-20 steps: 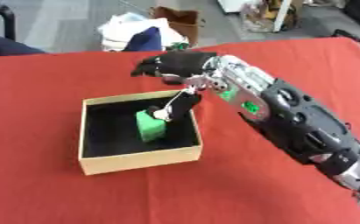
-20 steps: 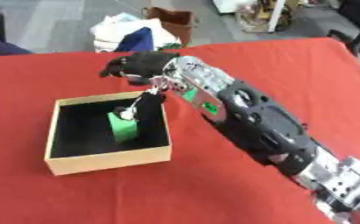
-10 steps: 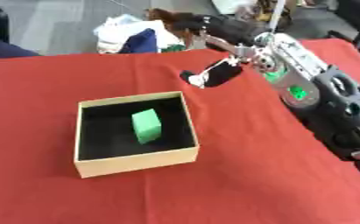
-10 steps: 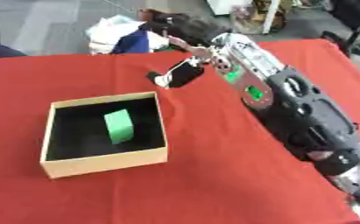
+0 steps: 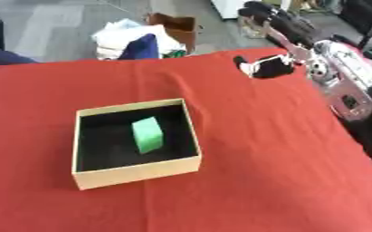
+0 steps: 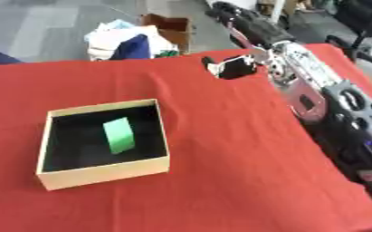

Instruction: Pick up objects on the table and place them in the box.

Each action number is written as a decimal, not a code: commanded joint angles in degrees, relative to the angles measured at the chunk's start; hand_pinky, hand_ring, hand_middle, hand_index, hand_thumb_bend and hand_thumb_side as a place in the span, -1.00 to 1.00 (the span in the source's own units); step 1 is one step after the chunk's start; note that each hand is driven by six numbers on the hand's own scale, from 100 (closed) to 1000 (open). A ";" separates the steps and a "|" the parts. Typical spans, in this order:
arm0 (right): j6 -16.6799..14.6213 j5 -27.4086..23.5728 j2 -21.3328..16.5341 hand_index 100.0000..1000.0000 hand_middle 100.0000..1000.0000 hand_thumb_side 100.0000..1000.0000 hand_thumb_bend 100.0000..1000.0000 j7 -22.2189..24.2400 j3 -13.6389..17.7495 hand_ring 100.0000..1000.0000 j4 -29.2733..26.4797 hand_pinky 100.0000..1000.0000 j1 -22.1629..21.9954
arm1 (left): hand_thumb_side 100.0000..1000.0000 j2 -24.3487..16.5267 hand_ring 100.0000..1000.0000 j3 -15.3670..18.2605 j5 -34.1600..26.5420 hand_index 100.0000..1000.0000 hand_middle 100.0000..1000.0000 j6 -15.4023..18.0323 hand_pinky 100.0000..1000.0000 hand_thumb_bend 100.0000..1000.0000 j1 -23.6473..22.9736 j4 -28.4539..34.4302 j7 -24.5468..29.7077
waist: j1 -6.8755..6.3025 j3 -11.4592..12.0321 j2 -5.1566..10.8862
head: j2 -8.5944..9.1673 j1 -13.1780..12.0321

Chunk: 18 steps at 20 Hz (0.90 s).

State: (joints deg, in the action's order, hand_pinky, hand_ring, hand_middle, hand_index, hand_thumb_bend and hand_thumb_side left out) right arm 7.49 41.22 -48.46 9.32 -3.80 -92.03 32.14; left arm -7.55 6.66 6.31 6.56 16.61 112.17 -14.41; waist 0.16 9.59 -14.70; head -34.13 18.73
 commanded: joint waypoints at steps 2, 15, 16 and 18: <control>0.96 -1.09 -2.72 1.00 1.00 -0.48 -0.67 -2.34 2.42 0.92 0.20 0.62 -0.89 | -0.16 -1.33 0.23 0.34 0.02 0.50 0.19 -0.05 0.16 -1.00 0.33 0.82 -0.13 | -0.17 -0.46 0.71 | 0.58 -0.40; 1.88 -3.42 -2.92 1.00 0.99 -0.40 -0.65 -5.24 3.91 0.93 0.65 0.60 -5.76 | -0.15 -1.37 0.24 0.34 -0.06 0.50 0.20 -0.04 0.16 -1.00 0.20 0.74 0.25 | -0.20 -0.95 0.76 | 0.72 -0.34; 1.85 -3.54 -2.86 1.00 0.99 -0.40 -0.65 -5.29 3.87 0.93 0.68 0.60 -5.93 | -0.15 -1.40 0.24 0.31 -0.05 0.50 0.20 -0.03 0.16 -1.00 0.16 0.74 0.32 | -0.20 -0.96 0.74 | 0.73 -0.33; 1.79 -3.70 -2.77 1.00 0.99 -0.39 -0.64 -5.37 3.79 0.93 0.74 0.60 -6.13 | -0.15 -1.33 0.24 0.37 -0.06 0.50 0.20 -0.02 0.16 -1.00 0.14 0.76 0.33 | -0.21 -1.07 0.72 | 0.73 -0.28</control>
State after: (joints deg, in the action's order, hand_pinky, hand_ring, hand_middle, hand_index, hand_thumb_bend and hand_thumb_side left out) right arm 9.23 37.96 -49.02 4.34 -0.75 -91.05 25.60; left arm -7.56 6.66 6.31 6.43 16.51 112.17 -14.24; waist -0.04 8.55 -14.84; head -33.93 18.32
